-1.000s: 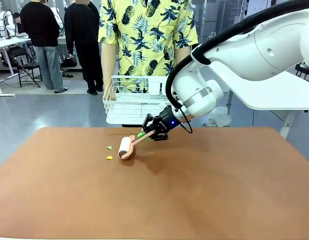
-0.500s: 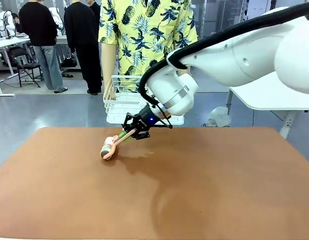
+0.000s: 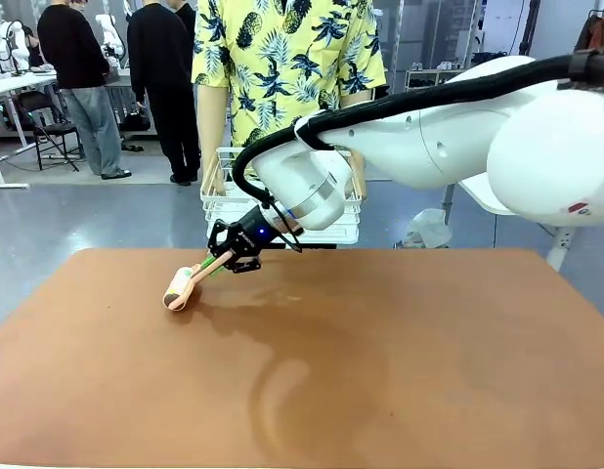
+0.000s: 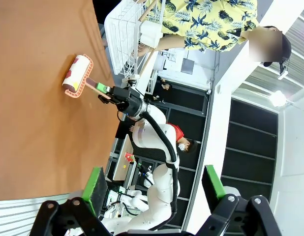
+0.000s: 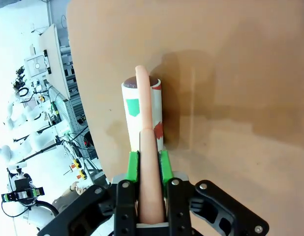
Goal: Clean the table.
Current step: Clean the table with the Lint Roller when the human lifts the Dish drying rack.
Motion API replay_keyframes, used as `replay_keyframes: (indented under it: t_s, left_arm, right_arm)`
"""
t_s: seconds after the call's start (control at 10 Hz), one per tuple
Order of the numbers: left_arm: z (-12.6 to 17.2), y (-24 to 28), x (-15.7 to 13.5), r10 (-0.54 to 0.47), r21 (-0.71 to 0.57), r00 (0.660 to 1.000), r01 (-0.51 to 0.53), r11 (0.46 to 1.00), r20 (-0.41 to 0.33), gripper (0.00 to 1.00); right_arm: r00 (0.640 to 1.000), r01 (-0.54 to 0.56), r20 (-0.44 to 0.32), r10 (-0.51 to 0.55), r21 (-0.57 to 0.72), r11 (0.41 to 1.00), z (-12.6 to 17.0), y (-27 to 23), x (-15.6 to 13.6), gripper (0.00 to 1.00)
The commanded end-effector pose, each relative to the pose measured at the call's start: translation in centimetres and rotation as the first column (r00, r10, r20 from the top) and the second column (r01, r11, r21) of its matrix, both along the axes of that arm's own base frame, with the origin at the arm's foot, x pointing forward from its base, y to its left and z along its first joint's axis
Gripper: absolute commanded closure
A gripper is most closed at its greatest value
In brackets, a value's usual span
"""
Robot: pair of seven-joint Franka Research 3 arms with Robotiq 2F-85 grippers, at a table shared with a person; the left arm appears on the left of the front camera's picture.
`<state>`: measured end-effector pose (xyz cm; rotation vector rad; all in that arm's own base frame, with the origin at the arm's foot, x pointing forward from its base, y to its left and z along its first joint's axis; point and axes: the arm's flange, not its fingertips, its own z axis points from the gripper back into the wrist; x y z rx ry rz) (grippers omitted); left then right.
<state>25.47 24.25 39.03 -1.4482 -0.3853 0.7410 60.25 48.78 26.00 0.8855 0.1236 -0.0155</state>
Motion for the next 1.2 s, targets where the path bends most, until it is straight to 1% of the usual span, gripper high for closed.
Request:
replay_keyframes:
  t_s: [0.0, 0.1, 0.2, 0.3, 0.4, 0.5, 0.6, 0.7, 0.8, 0.9, 1.0, 1.1]
  left_arm:
    - [0.0, 0.2, -0.5, -0.016, 0.007, 1.0, 0.016, 1.0, 0.018, 0.0]
    - [0.0, 0.2, -0.5, -0.016, 0.007, 1.0, 0.016, 1.0, 0.018, 0.0]
    - [0.0, 0.2, -0.5, -0.016, 0.007, 1.0, 0.016, 1.0, 0.018, 0.0]
    - [0.0, 0.2, -0.5, -0.016, 0.007, 1.0, 0.016, 1.0, 0.018, 0.0]
    - [0.0, 0.2, -0.5, -0.016, 0.007, 1.0, 0.016, 1.0, 0.018, 0.0]
    - [0.0, 0.2, -0.5, -0.016, 0.007, 1.0, 0.016, 1.0, 0.018, 0.0]
    - [0.0, 0.2, -0.5, -0.016, 0.007, 1.0, 0.016, 1.0, 0.018, 0.0]
    - [0.0, 0.2, -0.5, -0.016, 0.007, 1.0, 0.016, 1.0, 0.018, 0.0]
    - [0.0, 0.2, -0.5, -0.016, 0.007, 1.0, 0.016, 1.0, 0.018, 0.0]
    - [0.0, 0.2, -0.5, -0.016, 0.007, 1.0, 0.016, 1.0, 0.018, 0.0]
    - [0.0, 0.2, -0.5, -0.016, 0.007, 1.0, 0.016, 1.0, 0.018, 0.0]
    - [0.0, 0.2, -0.5, -0.016, 0.007, 1.0, 0.016, 1.0, 0.018, 0.0]
  right_arm:
    - [0.999, -0.028, -0.038, 0.026, -0.038, 0.999, -1.3, 0.5, -0.8, 0.79]
    - [0.999, -0.03, -0.035, 0.029, -0.019, 0.999, -0.4, 0.1, -1.0, 0.79]
    - [0.999, -0.019, -0.029, 0.02, 0.033, 0.999, 1.1, -0.6, -1.0, 0.79]
    - [1.0, -0.018, -0.001, 0.018, 0.057, 0.998, 2.9, -1.3, -1.3, 0.79]
    - [0.999, -0.038, 0.023, 0.036, 0.076, 0.996, 4.8, -2.3, -2.1, 0.79]
    - [0.996, -0.085, 0.019, 0.083, 0.168, 0.982, 7.3, -4.5, -3.5, 0.79]
    - [0.997, -0.071, 0.05, 0.065, 0.138, 0.988, 9.2, -7.9, -5.1, 0.79]
    - [0.996, -0.061, 0.068, 0.056, 0.077, 0.995, 10.9, -11.1, -6.8, 0.79]
    - [0.994, -0.082, 0.07, 0.086, -0.067, 0.994, 12.6, -14.1, -8.7, 0.79]
    - [0.993, -0.071, 0.081, 0.089, -0.203, 0.977, 14.6, -17.0, -10.6, 0.79]
    - [0.99, -0.025, 0.127, 0.067, -0.31, 0.95, 16.9, -19.9, -12.4, 0.79]
    - [0.984, 0.029, 0.171, 0.047, -0.414, 0.91, 18.7, -23.1, -14.1, 0.79]
